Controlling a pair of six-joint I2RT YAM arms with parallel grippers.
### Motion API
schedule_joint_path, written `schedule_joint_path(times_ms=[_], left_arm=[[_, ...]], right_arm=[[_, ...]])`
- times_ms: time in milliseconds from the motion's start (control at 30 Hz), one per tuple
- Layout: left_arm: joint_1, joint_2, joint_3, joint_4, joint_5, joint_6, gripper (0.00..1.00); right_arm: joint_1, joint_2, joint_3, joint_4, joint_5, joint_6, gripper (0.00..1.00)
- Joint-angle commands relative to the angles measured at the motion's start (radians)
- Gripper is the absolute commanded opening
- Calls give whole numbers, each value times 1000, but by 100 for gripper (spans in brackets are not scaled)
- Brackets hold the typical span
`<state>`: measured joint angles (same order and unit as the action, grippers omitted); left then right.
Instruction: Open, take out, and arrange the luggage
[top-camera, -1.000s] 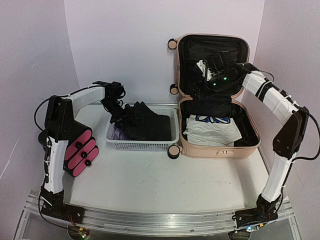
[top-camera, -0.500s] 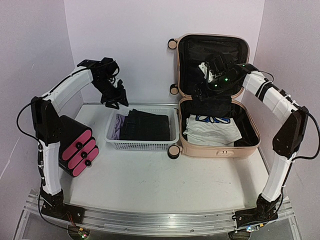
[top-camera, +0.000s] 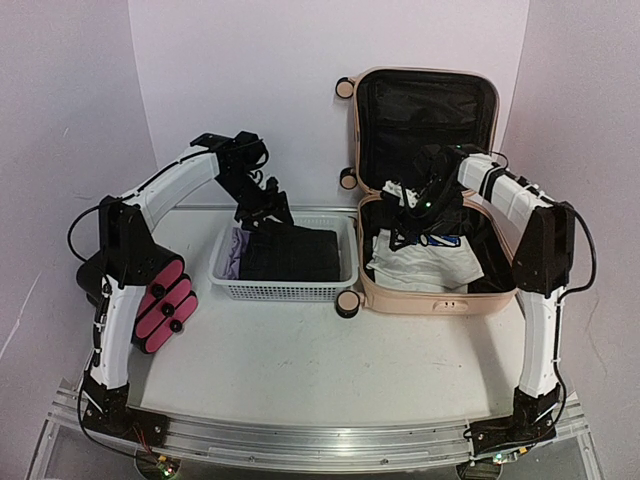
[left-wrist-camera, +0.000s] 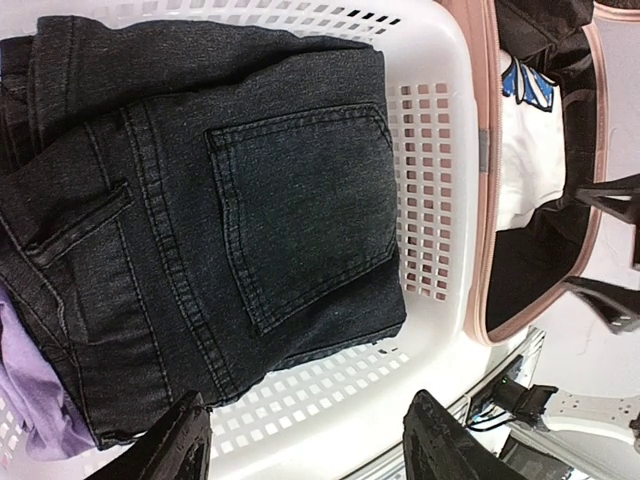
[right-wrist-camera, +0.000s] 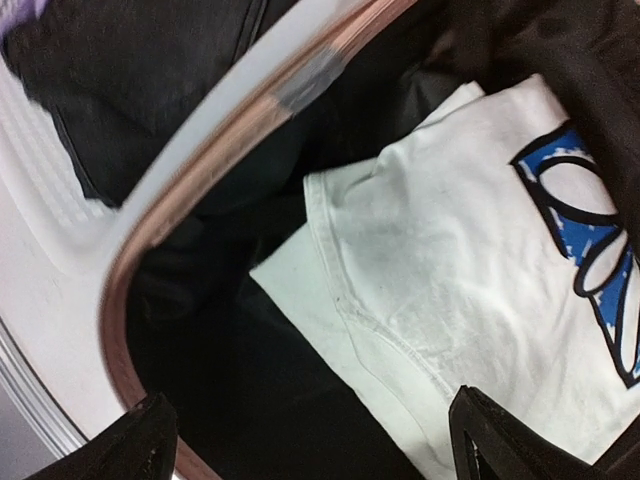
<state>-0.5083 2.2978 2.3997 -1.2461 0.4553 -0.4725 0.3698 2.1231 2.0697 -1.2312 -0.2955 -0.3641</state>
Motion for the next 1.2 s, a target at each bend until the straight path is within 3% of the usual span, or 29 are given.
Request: schedule_joint_path(times_ms=[0,167,233,600,900,1167], left_arm=[[8,-114,-35,15,21,-18,67],[35,-156,-110,11,40,-31,67],[51,-167,-133,3,48,-37,67],[102,-120,-74,-55,75,-46,67],[112,-111,-51,-63,67,-55,67],[117,-105,-39,-66,72,-62,67]], right_arm=[[40,41,44,-83,77,-303,91],[58,98,43,-84,116,-410,71],[71,119,42,-81,124,-437,70],[104,153,-116,134,168,-490,92],[104,146,-257,399,243,-448,91],[104,186,-282,468,326,-453,87]])
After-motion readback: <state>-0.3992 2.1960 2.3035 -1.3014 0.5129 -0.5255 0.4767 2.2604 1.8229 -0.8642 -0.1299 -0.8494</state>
